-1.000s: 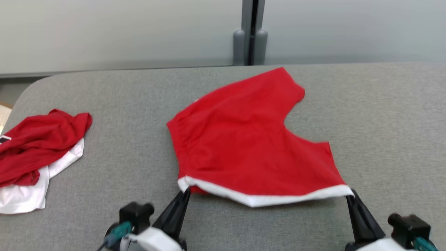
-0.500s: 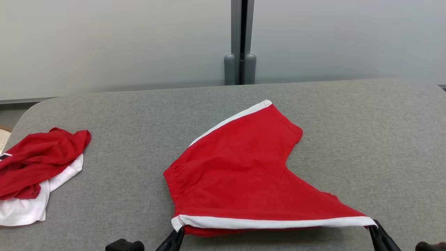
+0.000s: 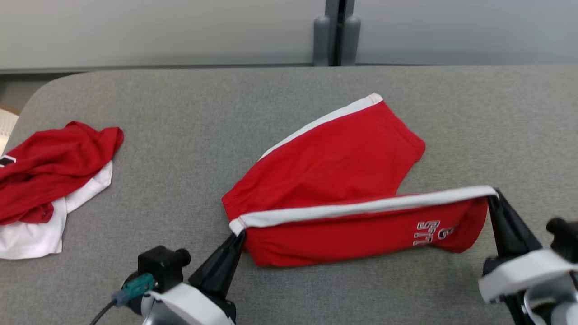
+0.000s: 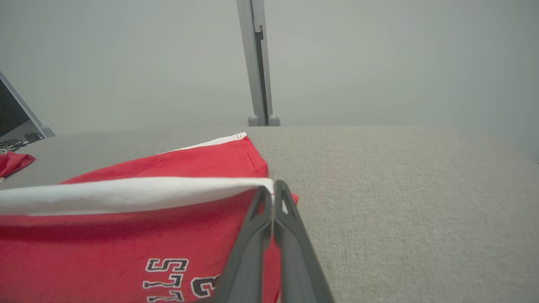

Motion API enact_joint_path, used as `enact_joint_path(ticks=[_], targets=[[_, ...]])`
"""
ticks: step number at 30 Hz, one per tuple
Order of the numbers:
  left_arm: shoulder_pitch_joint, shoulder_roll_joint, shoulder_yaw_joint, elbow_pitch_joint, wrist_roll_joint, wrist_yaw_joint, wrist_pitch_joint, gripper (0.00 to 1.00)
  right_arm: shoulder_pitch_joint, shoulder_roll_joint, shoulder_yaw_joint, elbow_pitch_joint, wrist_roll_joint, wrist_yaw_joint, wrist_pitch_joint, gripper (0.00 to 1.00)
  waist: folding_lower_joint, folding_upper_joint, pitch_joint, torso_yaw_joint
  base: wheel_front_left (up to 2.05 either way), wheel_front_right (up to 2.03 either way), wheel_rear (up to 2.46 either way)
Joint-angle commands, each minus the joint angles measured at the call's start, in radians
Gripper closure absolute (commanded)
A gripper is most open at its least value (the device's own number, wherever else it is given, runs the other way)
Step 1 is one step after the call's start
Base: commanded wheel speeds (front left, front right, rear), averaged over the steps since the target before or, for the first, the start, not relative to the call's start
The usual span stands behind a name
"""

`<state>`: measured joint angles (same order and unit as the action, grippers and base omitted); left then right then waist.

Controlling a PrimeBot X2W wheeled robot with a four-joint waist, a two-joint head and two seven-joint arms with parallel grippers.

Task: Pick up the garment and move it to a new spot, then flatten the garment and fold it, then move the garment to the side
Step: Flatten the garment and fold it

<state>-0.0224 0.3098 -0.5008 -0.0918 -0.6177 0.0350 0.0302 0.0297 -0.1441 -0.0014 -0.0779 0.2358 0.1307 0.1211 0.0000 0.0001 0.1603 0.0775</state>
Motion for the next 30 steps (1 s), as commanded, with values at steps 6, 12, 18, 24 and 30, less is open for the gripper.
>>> enact_joint_path(ticks=[6,12,18,24,30], targets=[[-0.192,-0.046,-0.002,0.111,0.007,-0.075,-0.043,1.00,-0.334,-0.070,0.054,0.175,0.000,0.000,-0.016,1.00,0.0000,-0.0001,0.183,0.098,0.00,0.00,0.00],[-0.327,-0.096,0.005,0.218,0.004,-0.109,-0.098,1.00,-0.619,-0.132,0.143,0.395,0.031,0.000,-0.038,1.00,0.0000,-0.0001,0.251,0.145,0.00,0.00,0.00],[-0.425,-0.129,-0.011,0.335,-0.009,-0.137,-0.133,1.00,-0.810,-0.153,0.199,0.620,0.055,0.000,-0.080,1.00,0.0000,-0.0001,0.285,0.178,0.00,0.00,0.00],[-0.493,-0.157,-0.053,0.442,-0.028,-0.156,-0.144,0.11,-0.915,-0.146,0.243,0.802,0.074,0.000,-0.134,0.50,0.0000,-0.0001,0.296,0.185,0.00,0.00,0.00],[-0.488,-0.159,-0.041,0.491,-0.019,-0.141,-0.227,0.00,-0.905,-0.122,0.278,0.880,0.063,0.000,-0.270,0.00,0.0000,-0.0001,0.263,0.162,0.00,0.00,0.00]])
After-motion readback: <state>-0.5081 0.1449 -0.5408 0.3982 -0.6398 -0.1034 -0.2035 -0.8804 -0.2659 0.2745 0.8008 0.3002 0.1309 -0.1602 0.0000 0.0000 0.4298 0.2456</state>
